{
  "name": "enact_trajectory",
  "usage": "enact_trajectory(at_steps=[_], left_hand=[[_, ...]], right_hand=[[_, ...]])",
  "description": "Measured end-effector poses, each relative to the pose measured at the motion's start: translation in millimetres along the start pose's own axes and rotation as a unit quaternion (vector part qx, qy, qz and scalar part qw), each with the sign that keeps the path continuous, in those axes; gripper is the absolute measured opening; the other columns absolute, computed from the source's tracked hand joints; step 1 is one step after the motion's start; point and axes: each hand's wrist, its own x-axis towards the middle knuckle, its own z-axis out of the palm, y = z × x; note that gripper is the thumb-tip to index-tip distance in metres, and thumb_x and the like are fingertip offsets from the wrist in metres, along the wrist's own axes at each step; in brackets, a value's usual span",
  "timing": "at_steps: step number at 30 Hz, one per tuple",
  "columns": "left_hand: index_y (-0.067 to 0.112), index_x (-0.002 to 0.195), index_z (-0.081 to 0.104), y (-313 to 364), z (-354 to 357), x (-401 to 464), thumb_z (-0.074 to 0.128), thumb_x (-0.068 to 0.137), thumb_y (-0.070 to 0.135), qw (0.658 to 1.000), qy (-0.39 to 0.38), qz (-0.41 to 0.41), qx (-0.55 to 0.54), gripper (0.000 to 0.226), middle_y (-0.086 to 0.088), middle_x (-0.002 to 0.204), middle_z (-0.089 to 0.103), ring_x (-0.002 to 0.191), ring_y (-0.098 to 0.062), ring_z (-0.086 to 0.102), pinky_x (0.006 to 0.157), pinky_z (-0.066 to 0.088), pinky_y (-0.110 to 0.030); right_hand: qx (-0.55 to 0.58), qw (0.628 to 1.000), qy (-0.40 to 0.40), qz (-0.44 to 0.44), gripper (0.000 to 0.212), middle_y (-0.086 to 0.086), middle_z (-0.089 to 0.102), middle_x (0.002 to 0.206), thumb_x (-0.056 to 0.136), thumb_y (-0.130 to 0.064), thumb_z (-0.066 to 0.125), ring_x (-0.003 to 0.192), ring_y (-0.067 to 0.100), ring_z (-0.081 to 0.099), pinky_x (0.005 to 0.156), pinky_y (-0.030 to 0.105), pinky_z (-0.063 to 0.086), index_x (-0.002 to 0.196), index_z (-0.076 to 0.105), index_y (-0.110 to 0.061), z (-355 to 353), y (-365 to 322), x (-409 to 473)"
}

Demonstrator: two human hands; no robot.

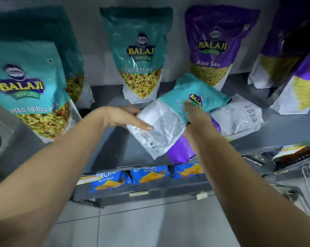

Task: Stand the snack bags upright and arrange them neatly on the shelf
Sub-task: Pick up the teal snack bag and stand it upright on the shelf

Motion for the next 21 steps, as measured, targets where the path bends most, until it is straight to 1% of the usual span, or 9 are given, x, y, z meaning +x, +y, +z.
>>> enact_trajectory(at_steps=[2, 4, 6, 8, 10, 12, 15, 19, 21], left_hand=[[0.030, 0.103, 0.070, -10.0, 14.9, -11.2, 0.089, 0.069, 0.028, 0.995, 0.082, 0.052, -0.024, 0.039, 0.023, 0.099, 0.078, 0.098, 0.002, 0.072, 0.074, 0.052, -0.008], [0.027, 0.105, 0.071, -21.2, 33.2, -22.2, 0.094, 0.052, 0.039, 0.975, 0.178, 0.102, -0.087, 0.059, 0.016, 0.102, 0.079, 0.099, -0.003, 0.073, 0.078, 0.054, -0.015], [0.026, 0.110, 0.068, -30.9, 49.3, -28.7, 0.095, 0.038, 0.047, 0.940, 0.282, 0.131, -0.143, 0.080, 0.013, 0.107, 0.078, 0.098, -0.004, 0.073, 0.080, 0.057, -0.022], [0.026, 0.116, 0.061, -38.4, 58.2, -30.1, 0.095, 0.034, 0.054, 0.906, 0.377, 0.132, -0.140, 0.093, 0.014, 0.112, 0.074, 0.100, -0.002, 0.070, 0.079, 0.056, -0.024], [0.028, 0.118, 0.055, -47.3, 63.9, -27.6, 0.094, 0.035, 0.057, 0.881, 0.440, 0.123, -0.124, 0.096, 0.016, 0.115, 0.069, 0.104, -0.002, 0.066, 0.081, 0.055, -0.026], [0.032, 0.113, 0.052, -56.9, 67.6, -22.7, 0.095, 0.040, 0.051, 0.867, 0.461, 0.125, -0.143, 0.087, 0.012, 0.116, 0.069, 0.108, -0.011, 0.066, 0.089, 0.057, -0.038], [0.038, 0.103, 0.050, -73.0, 70.4, -19.6, 0.095, 0.049, 0.039, 0.869, 0.448, 0.145, -0.154, 0.070, 0.008, 0.114, 0.070, 0.109, -0.017, 0.068, 0.095, 0.055, -0.051], [0.034, 0.120, 0.051, -80.8, 61.9, -27.7, 0.093, 0.049, 0.048, 0.876, 0.438, 0.153, -0.134, 0.084, 0.006, 0.130, 0.064, 0.114, -0.012, 0.065, 0.099, 0.055, -0.041], [0.028, 0.133, 0.040, -80.5, 61.1, -31.6, 0.093, 0.048, 0.050, 0.865, 0.464, 0.146, -0.125, 0.102, 0.000, 0.140, 0.050, 0.112, -0.017, 0.063, 0.093, 0.056, -0.034]], right_hand=[[0.010, 1.000, -0.020, -0.018, 0.046, 0.012, 0.063, 0.120, 0.097, -0.023, 0.060, 0.100, 0.022, 0.057, 0.096, 0.037, 0.051, 0.136, 0.054, 0.000, 2.1, -8.2, -9.0], [0.016, 0.997, -0.039, -0.064, 0.043, 0.024, 0.064, 0.131, 0.095, -0.022, 0.064, 0.102, 0.027, 0.062, 0.097, 0.045, 0.052, 0.129, 0.058, 0.005, 12.5, -16.7, -19.6], [0.051, 0.987, -0.075, -0.134, 0.030, 0.031, 0.068, 0.117, 0.092, -0.013, 0.068, 0.103, 0.032, 0.063, 0.095, 0.049, 0.051, 0.110, 0.063, 0.010, 26.8, -24.1, -27.6], [0.033, 0.972, -0.132, -0.193, 0.012, 0.020, 0.065, 0.090, 0.090, -0.005, 0.069, 0.095, 0.027, 0.057, 0.088, 0.046, 0.048, 0.088, 0.063, 0.004, 39.7, -27.9, -28.9], [-0.045, 0.957, -0.167, -0.231, 0.024, 0.020, 0.063, 0.091, 0.089, -0.008, 0.070, 0.091, 0.023, 0.050, 0.081, 0.043, 0.044, 0.093, 0.062, 0.014, 47.7, -26.2, -28.7], [-0.087, 0.949, -0.180, -0.245, 0.026, 0.026, 0.068, 0.102, 0.089, -0.008, 0.070, 0.092, 0.022, 0.051, 0.084, 0.049, 0.048, 0.101, 0.064, 0.014, 52.0, -18.5, -29.3], [-0.104, 0.948, -0.198, -0.228, 0.016, 0.021, 0.070, 0.114, 0.094, -0.012, 0.066, 0.101, 0.022, 0.059, 0.105, 0.056, 0.046, 0.105, 0.067, -0.001, 51.8, 0.7, -28.7], [0.001, 0.964, -0.234, -0.124, 0.059, 0.012, 0.071, 0.129, 0.096, -0.060, 0.041, 0.116, 0.021, 0.069, 0.096, 0.032, 0.053, 0.122, 0.068, -0.014, 38.7, 2.8, -17.7], [0.038, 0.975, -0.213, -0.056, 0.086, 0.014, 0.068, 0.134, 0.089, -0.077, 0.020, 0.124, 0.027, 0.064, 0.107, 0.036, 0.046, 0.131, 0.064, -0.016, 32.1, 2.9, -4.5]])
